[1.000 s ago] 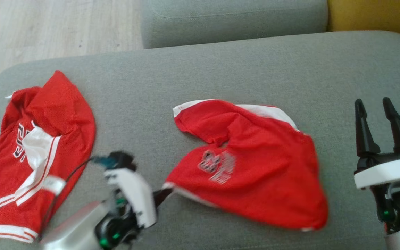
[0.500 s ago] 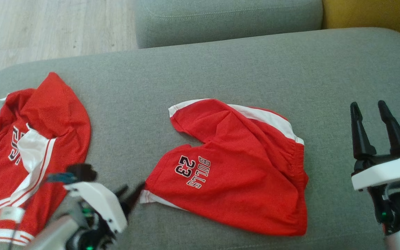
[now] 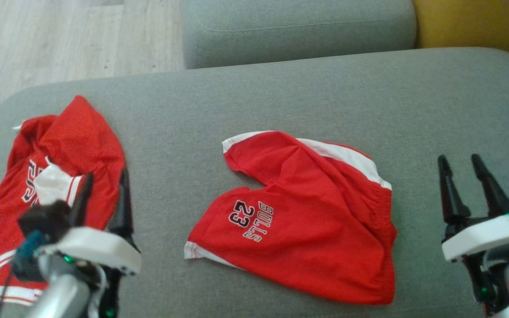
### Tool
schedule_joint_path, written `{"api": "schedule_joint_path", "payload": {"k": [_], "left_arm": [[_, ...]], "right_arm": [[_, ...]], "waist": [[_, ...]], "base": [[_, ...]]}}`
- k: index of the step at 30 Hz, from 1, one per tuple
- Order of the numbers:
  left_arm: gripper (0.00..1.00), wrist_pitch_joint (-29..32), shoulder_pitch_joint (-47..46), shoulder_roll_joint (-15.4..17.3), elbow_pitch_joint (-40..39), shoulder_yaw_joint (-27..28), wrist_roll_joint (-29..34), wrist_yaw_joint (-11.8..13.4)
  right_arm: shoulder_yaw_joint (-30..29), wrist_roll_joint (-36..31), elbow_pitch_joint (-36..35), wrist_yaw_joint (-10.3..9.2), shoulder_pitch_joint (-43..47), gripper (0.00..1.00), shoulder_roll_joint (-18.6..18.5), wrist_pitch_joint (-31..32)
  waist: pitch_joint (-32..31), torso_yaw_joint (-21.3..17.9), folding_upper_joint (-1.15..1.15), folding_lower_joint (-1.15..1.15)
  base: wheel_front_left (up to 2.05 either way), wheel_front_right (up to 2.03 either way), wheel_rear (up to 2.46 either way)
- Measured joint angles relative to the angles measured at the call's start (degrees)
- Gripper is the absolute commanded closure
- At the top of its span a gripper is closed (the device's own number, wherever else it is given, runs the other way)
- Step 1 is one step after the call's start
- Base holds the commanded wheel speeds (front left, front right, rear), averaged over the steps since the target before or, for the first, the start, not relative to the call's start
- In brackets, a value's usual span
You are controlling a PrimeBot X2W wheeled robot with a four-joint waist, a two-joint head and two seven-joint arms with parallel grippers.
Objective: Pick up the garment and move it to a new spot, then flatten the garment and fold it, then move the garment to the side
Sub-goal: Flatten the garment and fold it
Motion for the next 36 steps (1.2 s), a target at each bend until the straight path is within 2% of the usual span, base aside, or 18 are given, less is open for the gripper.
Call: {"api": "schedule_joint_path", "payload": {"k": [2, 5, 10, 14, 17, 18, 19, 20, 28, 32, 36], "left_arm": [[0.00, 0.0, 2.4, -2.1, -1.2, 1.4, 2.7, -0.6], [0.00, 0.0, 4.4, -3.7, -1.0, 2.6, 5.4, -2.5], [0.00, 0.0, 4.6, -6.0, 0.5, 3.9, 7.4, -5.1], [0.00, 0.0, 4.6, -7.3, 2.5, 4.8, 8.0, -6.6], [0.00, 0.0, 4.6, -7.9, 3.5, 5.5, 8.8, -7.4], [0.00, 0.0, 4.6, -8.1, 3.9, 5.6, 8.8, -7.7], [0.00, 0.0, 4.6, -8.3, 4.3, 5.7, 8.8, -8.0], [0.00, 0.0, 4.6, -8.5, 4.5, 5.7, 8.9, -8.1], [0.00, 0.0, 4.5, -9.7, 4.9, 7.3, 10.5, -9.4], [0.00, 0.0, 3.0, -11.1, 6.1, 7.1, 11.0, -10.6], [0.00, 0.0, -0.3, -12.8, 6.8, 7.0, 12.1, -11.7]], "right_arm": [[0.8, 0.5, 0.7, 0.00, -0.1, 0.00, 0.0, 1.4], [2.7, 2.6, 3.8, 0.00, -1.5, 0.00, -0.1, 5.5], [5.3, 5.5, 13.1, 0.00, -7.7, 0.00, -0.4, 19.1], [3.1, 7.3, 20.2, 0.00, -11.5, 0.00, 0.9, 28.5], [1.4, 7.7, 23.0, 0.00, -11.6, 0.00, 2.1, 31.6], [0.9, 7.7, 23.6, 0.00, -11.6, 0.13, 2.2, 32.1], [0.2, 7.7, 23.9, 0.00, -11.7, 0.53, 2.5, 32.1], [0.0, 7.6, 24.1, 0.00, -11.9, 1.00, 2.5, 32.1], [-0.7, 7.6, 22.1, 0.00, -17.2, 1.00, 1.8, 28.5], [-0.7, 8.8, 23.1, 0.00, -23.6, 1.00, -0.7, 30.3], [-1.1, 10.4, 27.4, 0.00, -31.4, 1.00, -4.4, 32.7]], "waist": [[0.0, 0.4, 0.00, 0.00], [0.3, 1.2, 0.00, 0.00], [0.9, 3.2, 0.00, 0.00], [1.2, 5.2, 0.00, 0.00], [1.5, 6.6, 0.00, 0.00], [1.6, 7.1, 0.00, 0.00], [1.7, 7.4, 0.00, 0.00], [1.8, 7.7, 0.00, 0.00], [3.9, 8.9, 0.00, 0.00], [6.4, 9.8, 0.00, 0.00], [9.4, 11.4, 0.00, 0.00]], "base": [[0.00, 0.00, 0.00], [0.00, 0.00, 0.00], [0.00, 0.00, 0.00], [0.00, 0.00, 0.00], [0.00, 0.00, 0.00], [0.00, 0.00, 0.00], [0.00, 0.00, 0.00], [0.00, 0.00, 0.00], [0.00, 0.00, 0.00], [0.00, 0.00, 0.00], [0.00, 0.00, 0.00]]}}
